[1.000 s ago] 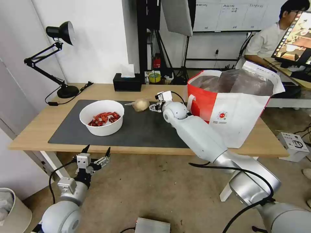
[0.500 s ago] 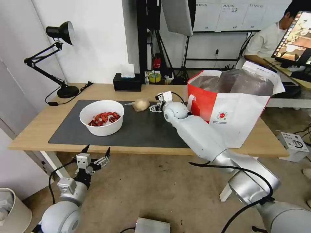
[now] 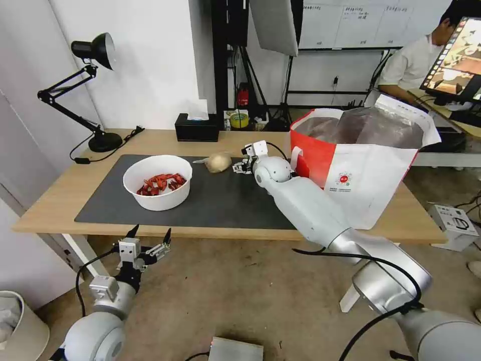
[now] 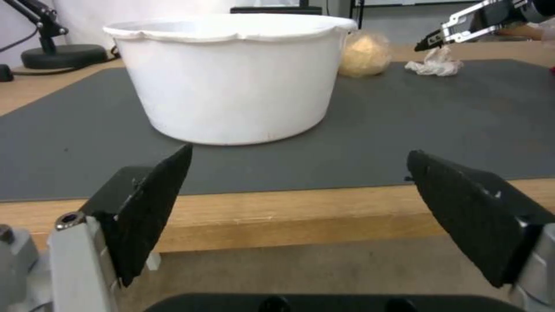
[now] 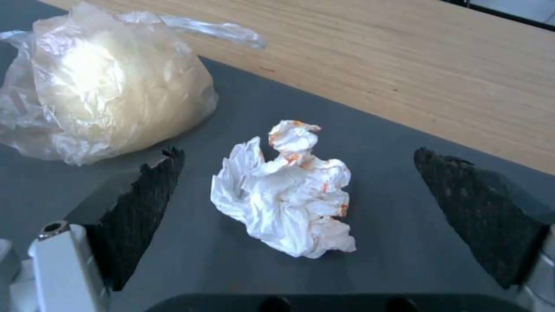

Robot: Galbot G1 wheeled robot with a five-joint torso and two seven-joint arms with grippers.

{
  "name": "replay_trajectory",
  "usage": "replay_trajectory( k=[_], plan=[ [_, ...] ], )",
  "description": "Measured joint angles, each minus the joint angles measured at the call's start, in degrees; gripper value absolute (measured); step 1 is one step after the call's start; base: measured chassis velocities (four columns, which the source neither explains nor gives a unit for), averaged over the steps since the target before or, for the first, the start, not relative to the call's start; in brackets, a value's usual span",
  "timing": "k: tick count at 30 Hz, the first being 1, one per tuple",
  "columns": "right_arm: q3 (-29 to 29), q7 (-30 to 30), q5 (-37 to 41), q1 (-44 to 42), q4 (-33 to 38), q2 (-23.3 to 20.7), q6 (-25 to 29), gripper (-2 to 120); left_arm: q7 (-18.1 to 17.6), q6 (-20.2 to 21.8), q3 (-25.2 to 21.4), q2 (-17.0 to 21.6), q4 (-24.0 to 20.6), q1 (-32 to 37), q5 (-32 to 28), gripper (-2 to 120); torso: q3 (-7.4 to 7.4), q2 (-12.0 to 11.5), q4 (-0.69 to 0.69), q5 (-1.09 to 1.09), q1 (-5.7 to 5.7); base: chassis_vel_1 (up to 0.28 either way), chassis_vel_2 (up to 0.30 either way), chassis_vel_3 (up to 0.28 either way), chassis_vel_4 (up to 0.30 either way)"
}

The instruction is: Pick up the trash from the table and place it into the takeout bag.

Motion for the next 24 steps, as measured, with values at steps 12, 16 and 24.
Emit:
replay_trajectory(
  k=[12,16,24],
  plan=[
    [0.1,-1.1,-0.6,0.2,-1.2,0.2,0.0,99,0.0,0.0,0.1,0.1,0.0,0.0,0.1,100,0.00,0.0,0.00,0.00,0.00,0.000,0.000,0.000,0.000],
    [0.1,-1.6,-1.2,0.4,-1.9,0.5,0.1,98,0.0,0.0,0.1,0.1,0.0,0.1,0.1,100,0.00,0.0,0.00,0.00,0.00,0.000,0.000,0.000,0.000],
    [0.1,-2.7,-2.3,0.6,-2.9,0.7,0.2,98,0.0,0.0,0.2,0.2,0.0,0.1,0.1,100,0.00,0.0,0.00,0.00,0.00,0.000,0.000,0.000,0.000]
  ],
)
